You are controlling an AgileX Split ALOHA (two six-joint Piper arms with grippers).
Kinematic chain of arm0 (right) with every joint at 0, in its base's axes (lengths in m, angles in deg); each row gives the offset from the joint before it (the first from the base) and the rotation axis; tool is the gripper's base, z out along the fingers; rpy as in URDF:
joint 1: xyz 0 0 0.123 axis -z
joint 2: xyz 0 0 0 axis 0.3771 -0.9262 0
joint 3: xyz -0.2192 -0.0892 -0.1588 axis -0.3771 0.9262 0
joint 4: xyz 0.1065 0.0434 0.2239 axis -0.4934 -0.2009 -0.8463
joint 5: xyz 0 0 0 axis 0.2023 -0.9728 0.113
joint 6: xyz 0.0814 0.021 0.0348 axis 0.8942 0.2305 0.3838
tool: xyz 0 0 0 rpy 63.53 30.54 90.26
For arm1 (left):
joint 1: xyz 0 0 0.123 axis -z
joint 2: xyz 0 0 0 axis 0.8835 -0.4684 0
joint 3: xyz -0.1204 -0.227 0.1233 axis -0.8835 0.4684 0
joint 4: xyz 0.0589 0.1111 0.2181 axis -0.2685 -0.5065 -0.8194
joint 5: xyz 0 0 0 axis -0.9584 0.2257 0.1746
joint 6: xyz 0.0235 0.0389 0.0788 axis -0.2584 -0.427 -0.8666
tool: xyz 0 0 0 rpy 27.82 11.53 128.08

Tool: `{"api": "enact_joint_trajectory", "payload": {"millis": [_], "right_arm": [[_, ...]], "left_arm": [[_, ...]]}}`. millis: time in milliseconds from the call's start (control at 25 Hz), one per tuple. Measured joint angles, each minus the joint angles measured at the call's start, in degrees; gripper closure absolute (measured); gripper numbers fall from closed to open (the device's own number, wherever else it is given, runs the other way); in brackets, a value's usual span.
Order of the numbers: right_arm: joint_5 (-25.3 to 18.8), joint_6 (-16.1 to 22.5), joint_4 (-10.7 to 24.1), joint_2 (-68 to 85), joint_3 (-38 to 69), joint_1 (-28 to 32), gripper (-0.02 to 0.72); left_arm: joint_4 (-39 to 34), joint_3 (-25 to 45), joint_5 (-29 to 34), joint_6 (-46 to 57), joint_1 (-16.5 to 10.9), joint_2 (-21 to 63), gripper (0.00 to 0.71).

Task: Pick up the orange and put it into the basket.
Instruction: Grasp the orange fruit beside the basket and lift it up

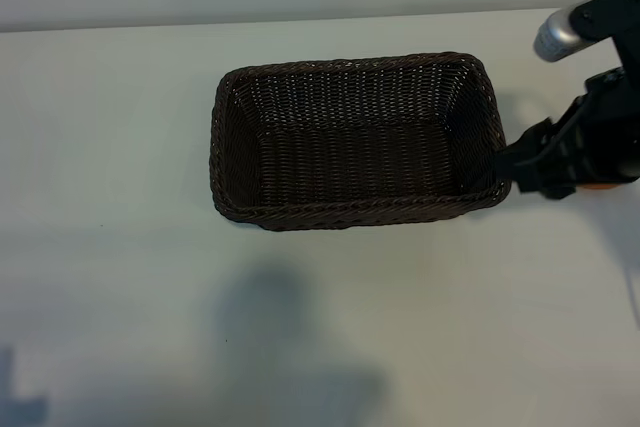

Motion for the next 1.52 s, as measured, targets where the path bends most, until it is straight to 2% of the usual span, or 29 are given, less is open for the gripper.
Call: {"api": "enact_joint_trajectory", "payload": {"millis": [120, 160, 280, 640, 920, 1000, 1120, 1280, 1520], "right_arm": [[1.74, 8.5, 9.69, -0.98, -0.43, 0.0, 0.11], [1.79, 12.32, 13.92, -1.86, -1.01, 0.0, 0.11], [1.85, 20.49, 22.0, -5.41, -2.67, 0.0, 0.11], [3.66, 34.52, 34.13, -17.24, -9.11, 0.0, 0.11], [4.49, 46.56, 45.24, -24.63, -10.8, 0.18, 0.11], [4.75, 49.75, 47.23, -26.43, -10.83, 1.07, 0.11], [5.08, 51.41, 47.84, -28.4, -10.83, 3.36, 0.11], [6.81, 51.49, 47.17, -28.79, -10.83, 5.68, 0.11], [10.85, 49.33, 44.44, -30.52, -10.83, 5.94, 0.11]], "left_arm": [[-0.05, 0.0, 0.0, -0.02, 0.0, 0.0, 0.139], [-0.05, 0.0, 0.0, -0.02, 0.0, 0.0, 0.139], [-0.05, 0.0, 0.0, -0.02, 0.0, 0.0, 0.139], [-0.11, 0.0, 0.0, -0.07, 0.0, 0.0, 0.14], [-0.11, 0.0, 0.0, -0.07, 0.0, 0.0, 0.14], [-0.11, 0.0, 0.0, -0.07, 0.0, 0.0, 0.14], [-0.11, 0.0, 0.0, -0.07, 0.0, 0.0, 0.14], [-0.11, 0.0, 0.0, -0.07, 0.0, 0.0, 0.14], [-0.11, 0.0, 0.0, -0.07, 0.0, 0.0, 0.141]]}}
